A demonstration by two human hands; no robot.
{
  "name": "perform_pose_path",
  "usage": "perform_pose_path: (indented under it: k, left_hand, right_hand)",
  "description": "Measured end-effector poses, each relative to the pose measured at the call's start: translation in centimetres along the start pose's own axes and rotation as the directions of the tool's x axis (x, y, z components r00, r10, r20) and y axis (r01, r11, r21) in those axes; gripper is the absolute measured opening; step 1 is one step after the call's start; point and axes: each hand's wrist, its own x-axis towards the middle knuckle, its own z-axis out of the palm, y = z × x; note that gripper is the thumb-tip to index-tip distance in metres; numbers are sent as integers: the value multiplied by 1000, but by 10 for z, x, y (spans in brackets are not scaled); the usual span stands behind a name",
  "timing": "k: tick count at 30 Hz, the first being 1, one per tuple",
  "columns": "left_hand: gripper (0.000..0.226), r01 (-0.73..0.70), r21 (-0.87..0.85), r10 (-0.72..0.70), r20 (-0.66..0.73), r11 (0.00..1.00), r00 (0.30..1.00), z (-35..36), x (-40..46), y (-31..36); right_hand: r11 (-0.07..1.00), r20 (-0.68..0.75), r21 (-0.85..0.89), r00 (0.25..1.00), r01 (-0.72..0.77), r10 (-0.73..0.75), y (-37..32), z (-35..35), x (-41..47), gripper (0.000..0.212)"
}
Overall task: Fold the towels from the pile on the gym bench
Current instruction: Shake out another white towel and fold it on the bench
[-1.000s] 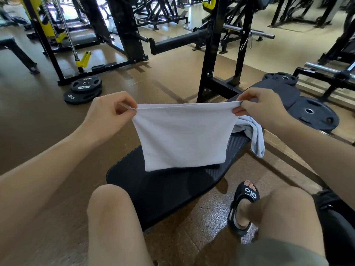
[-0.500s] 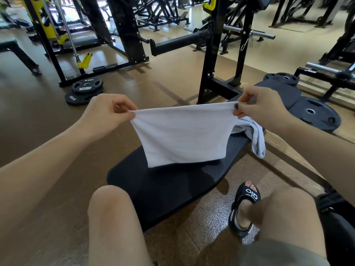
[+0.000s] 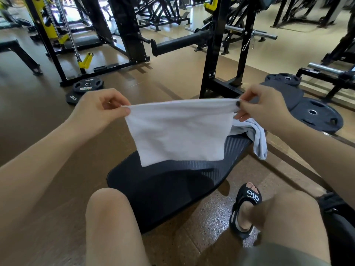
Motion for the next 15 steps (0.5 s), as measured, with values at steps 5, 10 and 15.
perform_pose_path:
  k: [5, 10, 15]
  left_hand:
    - [9, 49, 44, -52, 76, 998, 996, 9, 3, -13]
    - [6, 40, 129, -47, 53, 991, 997, 11, 23, -25]
    - [4, 96, 228, -100, 9, 969, 995, 15, 64, -41]
  right_hand:
    - [997, 45, 44, 997, -62, 60, 3, 14, 3, 6]
    - [994, 64, 76, 995, -78, 74, 8, 27, 25, 8]
    - [996, 68, 26, 994, -90, 88, 4, 51, 79, 19]
